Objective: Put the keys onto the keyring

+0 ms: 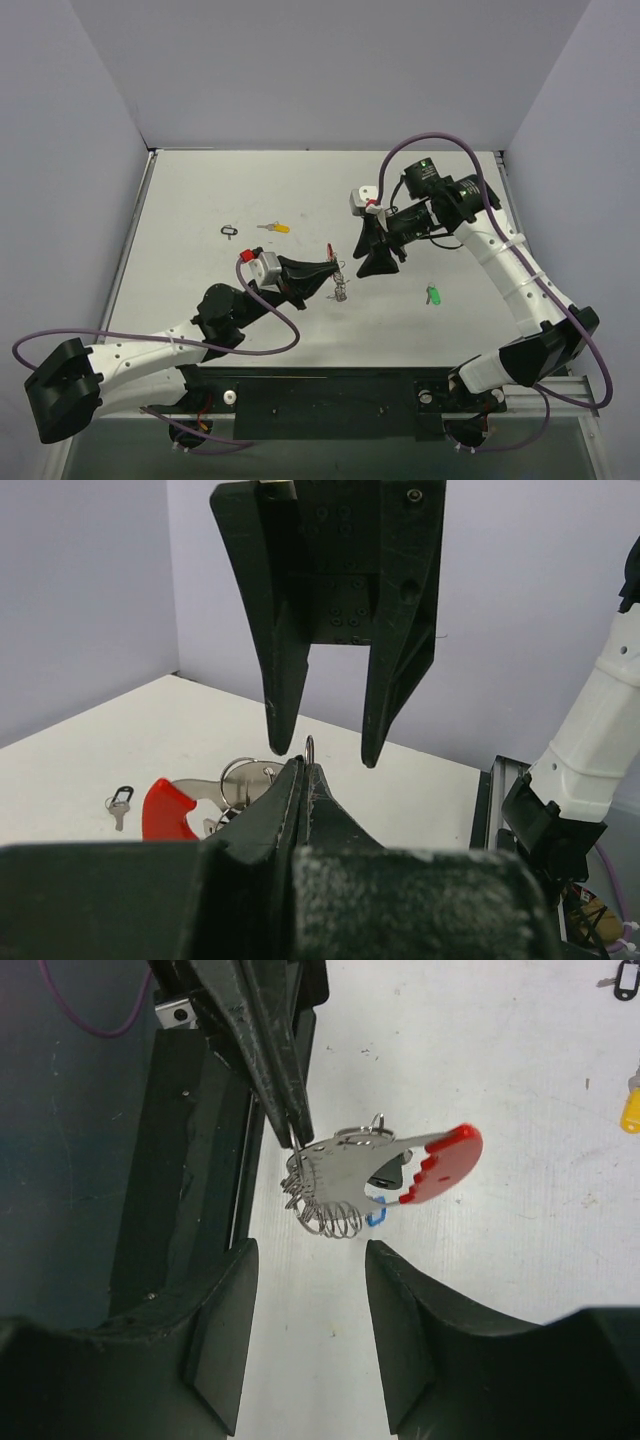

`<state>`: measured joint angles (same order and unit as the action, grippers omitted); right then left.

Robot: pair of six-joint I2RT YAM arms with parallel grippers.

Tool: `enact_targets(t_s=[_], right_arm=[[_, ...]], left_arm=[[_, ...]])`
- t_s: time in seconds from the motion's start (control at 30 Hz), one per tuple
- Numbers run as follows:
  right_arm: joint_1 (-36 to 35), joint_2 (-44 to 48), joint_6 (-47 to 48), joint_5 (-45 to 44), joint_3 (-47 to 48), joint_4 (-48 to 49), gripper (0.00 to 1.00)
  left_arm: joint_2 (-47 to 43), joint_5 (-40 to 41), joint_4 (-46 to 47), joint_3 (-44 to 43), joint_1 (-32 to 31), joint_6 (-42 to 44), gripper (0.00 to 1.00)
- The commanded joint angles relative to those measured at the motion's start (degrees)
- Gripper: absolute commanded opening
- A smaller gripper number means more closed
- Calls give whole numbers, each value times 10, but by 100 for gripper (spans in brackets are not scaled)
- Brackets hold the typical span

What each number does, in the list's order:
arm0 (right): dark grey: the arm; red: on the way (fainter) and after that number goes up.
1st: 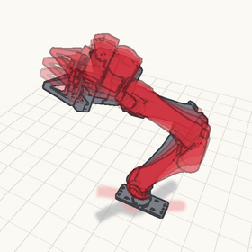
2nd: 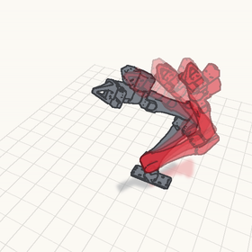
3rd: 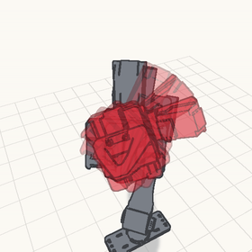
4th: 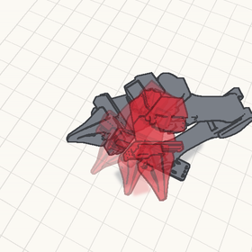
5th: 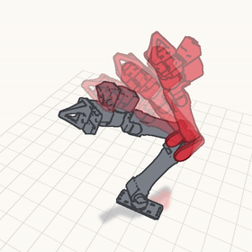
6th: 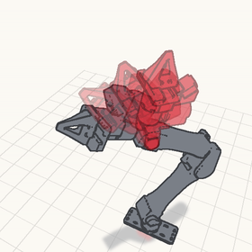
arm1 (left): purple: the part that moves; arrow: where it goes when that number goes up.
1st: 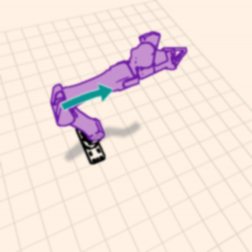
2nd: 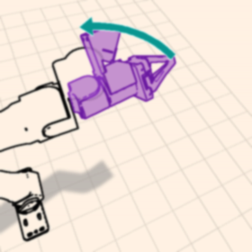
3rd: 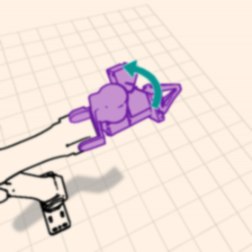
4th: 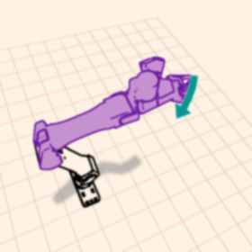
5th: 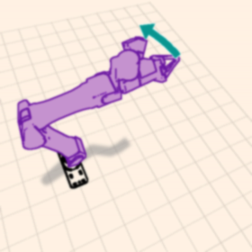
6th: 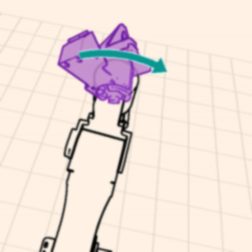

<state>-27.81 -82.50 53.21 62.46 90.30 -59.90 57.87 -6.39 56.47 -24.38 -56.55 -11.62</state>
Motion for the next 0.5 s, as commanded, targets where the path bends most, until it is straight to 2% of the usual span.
enact_targets(t_s=[0.0, 0.47], right_arm=[[-11, -10, -40, 5, 30, 21, 42], [-31, -13, -64, 21, 29, 33, 30]], left_arm=[[3, 2, 59, -33, -6, -11, 0], [23, 2, 73, -38, -9, -14, 0]])
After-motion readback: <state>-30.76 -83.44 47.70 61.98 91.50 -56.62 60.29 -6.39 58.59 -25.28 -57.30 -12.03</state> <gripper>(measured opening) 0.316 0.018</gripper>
